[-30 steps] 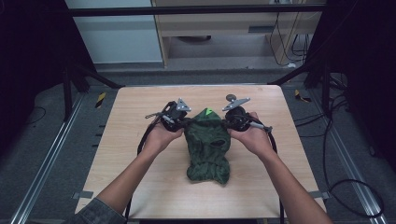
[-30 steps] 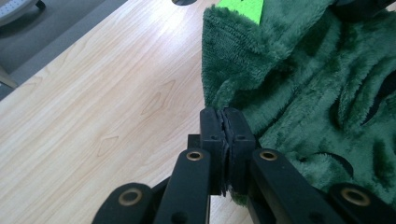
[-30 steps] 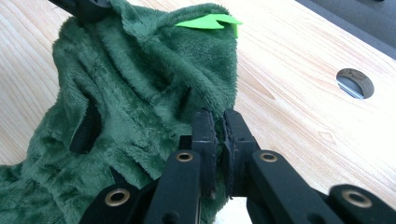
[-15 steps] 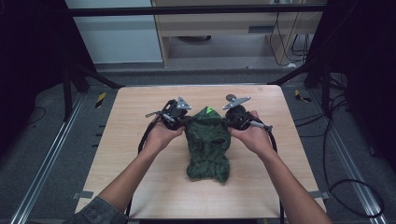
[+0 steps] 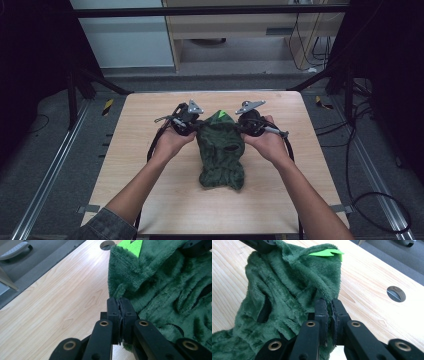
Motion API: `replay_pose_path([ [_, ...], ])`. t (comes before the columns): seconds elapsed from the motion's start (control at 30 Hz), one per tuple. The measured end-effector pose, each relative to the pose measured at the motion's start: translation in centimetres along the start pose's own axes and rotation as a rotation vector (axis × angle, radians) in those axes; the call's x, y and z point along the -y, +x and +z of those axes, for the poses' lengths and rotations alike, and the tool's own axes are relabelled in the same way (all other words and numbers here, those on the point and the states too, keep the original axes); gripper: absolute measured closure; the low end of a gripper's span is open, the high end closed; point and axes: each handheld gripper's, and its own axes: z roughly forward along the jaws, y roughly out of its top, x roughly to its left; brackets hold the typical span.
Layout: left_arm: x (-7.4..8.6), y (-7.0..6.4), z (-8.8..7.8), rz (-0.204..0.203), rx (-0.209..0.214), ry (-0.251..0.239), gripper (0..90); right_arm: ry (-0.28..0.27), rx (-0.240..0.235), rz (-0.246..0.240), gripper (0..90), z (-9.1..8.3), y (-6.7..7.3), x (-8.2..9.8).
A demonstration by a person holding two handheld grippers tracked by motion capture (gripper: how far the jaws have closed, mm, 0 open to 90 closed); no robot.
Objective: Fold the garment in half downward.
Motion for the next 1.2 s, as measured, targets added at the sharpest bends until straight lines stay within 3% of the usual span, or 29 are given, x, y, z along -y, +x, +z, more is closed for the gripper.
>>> replay_pose_path([
  [0.53,-0.9,0.4,-0.8,0.019,-0.013,-0.021,87.7,-0.009,0.018,-0.027,85.1,-0.6,-0.3,-0.9],
  [0.87,-0.4,-0.4,-0.4,0.031,-0.012,-0.024,87.5,-0.015,0.020,-0.033,84.8,-0.5,-0.3,0.2],
  [1.03,0.1,-1.2,-0.1,0.061,-0.024,-0.018,87.5,-0.025,0.018,-0.049,84.7,-0.4,0.2,0.7],
  [1.2,0.8,-1.8,0.1,0.065,-0.021,-0.025,87.3,-0.027,0.018,-0.060,84.7,-0.2,0.5,1.4],
])
